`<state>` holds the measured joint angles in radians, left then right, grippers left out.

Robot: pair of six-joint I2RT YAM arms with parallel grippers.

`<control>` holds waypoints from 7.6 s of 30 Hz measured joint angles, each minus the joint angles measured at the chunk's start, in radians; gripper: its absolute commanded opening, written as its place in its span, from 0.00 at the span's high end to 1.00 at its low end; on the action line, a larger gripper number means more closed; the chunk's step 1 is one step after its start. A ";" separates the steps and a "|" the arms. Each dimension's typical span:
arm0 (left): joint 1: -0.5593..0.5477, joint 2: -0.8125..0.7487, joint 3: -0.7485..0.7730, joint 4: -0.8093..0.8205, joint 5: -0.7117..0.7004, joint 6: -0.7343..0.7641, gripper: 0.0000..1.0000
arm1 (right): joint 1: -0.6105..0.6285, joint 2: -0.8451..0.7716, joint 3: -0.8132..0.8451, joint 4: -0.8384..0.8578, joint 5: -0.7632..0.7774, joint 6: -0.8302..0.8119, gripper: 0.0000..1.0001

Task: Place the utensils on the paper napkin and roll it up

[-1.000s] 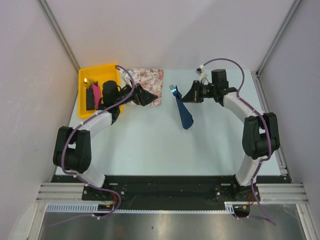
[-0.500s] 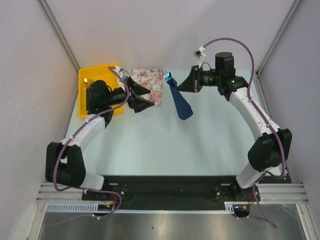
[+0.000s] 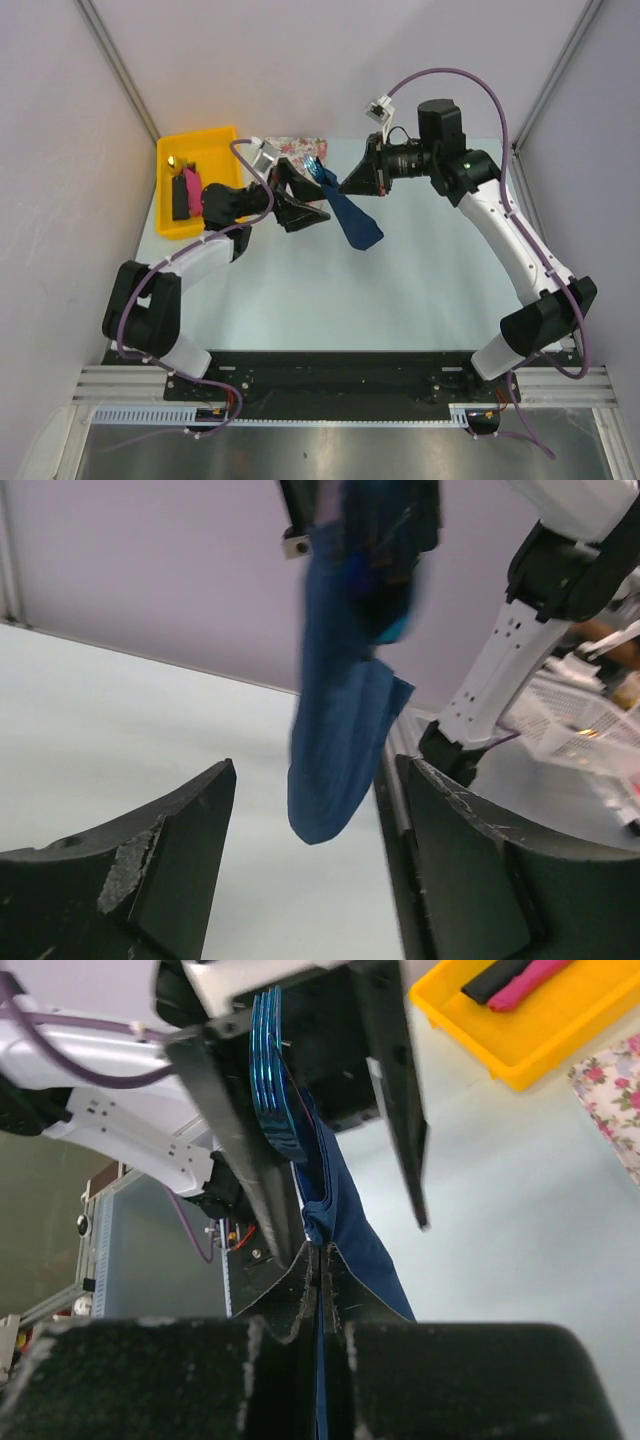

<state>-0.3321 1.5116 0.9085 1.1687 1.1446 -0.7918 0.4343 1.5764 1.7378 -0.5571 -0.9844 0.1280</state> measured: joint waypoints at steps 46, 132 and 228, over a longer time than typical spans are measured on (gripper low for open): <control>-0.087 0.023 0.091 0.136 -0.096 -0.327 1.00 | 0.028 -0.054 0.055 0.073 0.045 0.072 0.12; -0.129 -0.159 0.246 -0.310 -0.253 -0.188 0.71 | 0.074 -0.261 -0.372 0.617 0.004 0.272 1.00; -0.095 -0.130 0.233 -0.604 -0.454 -0.019 1.00 | -0.002 -0.380 -0.237 0.424 0.291 0.106 0.34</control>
<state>-0.4267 1.3819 1.1412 0.5648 0.6907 -0.8108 0.4320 1.1969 1.5009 -0.1333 -0.6930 0.2344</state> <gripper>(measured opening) 0.114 0.611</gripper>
